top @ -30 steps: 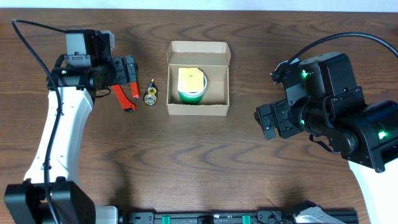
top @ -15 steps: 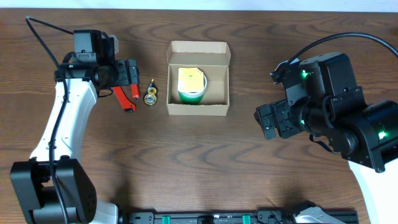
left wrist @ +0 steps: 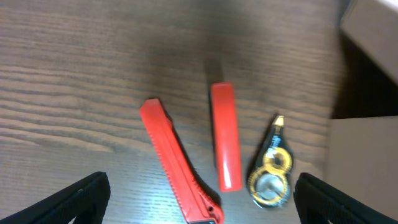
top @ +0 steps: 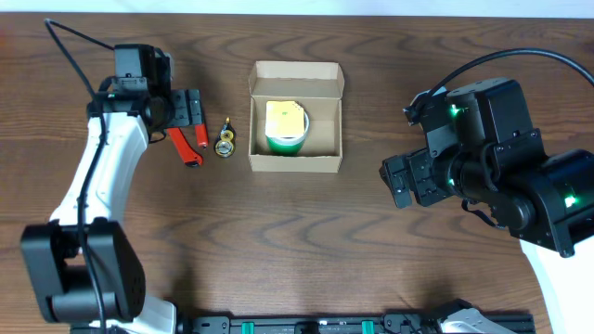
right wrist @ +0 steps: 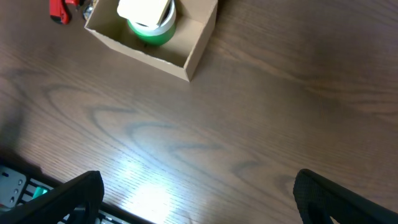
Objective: Pack container
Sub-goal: 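Grasp the red stapler with the left gripper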
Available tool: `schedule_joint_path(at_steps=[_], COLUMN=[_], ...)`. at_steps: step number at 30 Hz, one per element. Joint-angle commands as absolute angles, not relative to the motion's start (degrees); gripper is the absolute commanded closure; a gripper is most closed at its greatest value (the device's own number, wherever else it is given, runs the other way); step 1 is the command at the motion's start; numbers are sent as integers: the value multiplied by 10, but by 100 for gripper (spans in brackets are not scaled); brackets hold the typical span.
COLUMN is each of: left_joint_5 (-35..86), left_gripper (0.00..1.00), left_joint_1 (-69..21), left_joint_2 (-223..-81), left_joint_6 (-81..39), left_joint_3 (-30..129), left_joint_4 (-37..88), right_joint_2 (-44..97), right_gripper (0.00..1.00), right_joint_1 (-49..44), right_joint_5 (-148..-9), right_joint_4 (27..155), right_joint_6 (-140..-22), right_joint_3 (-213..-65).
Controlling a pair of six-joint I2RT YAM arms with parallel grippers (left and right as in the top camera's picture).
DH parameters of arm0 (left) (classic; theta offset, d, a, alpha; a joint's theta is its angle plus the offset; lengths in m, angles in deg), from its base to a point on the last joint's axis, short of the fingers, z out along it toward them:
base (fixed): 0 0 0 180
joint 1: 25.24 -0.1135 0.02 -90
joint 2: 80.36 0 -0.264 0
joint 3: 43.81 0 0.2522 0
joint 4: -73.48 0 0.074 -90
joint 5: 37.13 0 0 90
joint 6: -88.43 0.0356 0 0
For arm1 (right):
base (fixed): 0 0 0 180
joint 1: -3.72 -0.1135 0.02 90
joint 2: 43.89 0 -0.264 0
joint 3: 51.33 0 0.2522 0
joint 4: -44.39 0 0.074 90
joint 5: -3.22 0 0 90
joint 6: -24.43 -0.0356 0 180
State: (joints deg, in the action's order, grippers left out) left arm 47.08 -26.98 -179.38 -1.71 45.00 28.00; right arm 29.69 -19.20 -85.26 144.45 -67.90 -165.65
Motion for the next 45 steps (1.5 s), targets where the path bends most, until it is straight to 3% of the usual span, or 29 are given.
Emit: schedule_joint_path(at_steps=[1,19,29,45], left_joint_5=[489,548,548,545], left_gripper=[5,0,25,50], left_joint_1=[-271,-208,-208,-208], left_joint_2=[-1827,-1971,-1982,-2001], left_joint_6=[-7,-40,-51,-70], left_joint_3=[460,460,460,460], left_joint_4=[295,406,420,400], right_joint_2=[290,290,290,290], right_gripper=[1,1,1,1], right_joint_1=[-188,-188,-188,-188], right_joint_5=[-855,-855,-855,-855], right_joint_4=[1446,1446,1446,1446], right_joint_6=[-672,-672,-672,-672], right_joint_3=[-1656,-1656,-1656,-1656])
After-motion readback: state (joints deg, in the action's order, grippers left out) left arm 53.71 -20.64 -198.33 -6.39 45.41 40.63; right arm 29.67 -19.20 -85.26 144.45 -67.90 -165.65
